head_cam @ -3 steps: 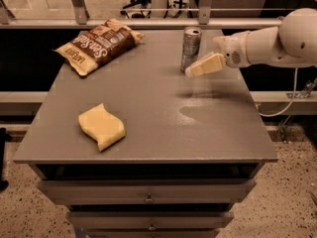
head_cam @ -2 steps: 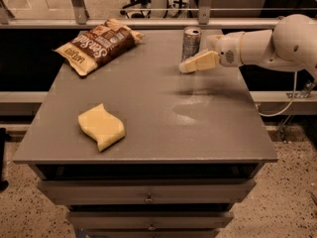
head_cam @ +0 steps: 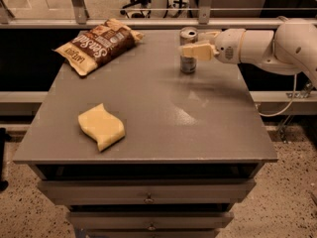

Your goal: Move redbull can near sponge

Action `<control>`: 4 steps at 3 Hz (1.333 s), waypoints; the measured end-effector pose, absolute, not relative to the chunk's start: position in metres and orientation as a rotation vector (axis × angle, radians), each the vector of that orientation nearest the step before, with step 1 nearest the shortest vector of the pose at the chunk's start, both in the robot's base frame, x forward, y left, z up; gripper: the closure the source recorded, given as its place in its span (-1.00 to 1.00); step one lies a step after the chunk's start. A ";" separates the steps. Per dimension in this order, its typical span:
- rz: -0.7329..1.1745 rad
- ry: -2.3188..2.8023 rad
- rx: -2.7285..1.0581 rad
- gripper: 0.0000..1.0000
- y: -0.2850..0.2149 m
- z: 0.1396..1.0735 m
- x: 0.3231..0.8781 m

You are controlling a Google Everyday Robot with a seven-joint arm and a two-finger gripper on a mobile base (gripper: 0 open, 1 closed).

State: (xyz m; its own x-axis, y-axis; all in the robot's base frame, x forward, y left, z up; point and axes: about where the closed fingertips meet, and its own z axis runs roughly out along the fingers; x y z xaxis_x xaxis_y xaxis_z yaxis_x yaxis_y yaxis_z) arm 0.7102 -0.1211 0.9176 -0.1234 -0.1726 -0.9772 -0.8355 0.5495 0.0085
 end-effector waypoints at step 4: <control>0.740 1.576 -0.825 1.00 -0.123 0.930 0.708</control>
Offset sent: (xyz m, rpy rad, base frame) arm -0.0024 -0.0110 0.0158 0.0797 -0.0293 -0.0222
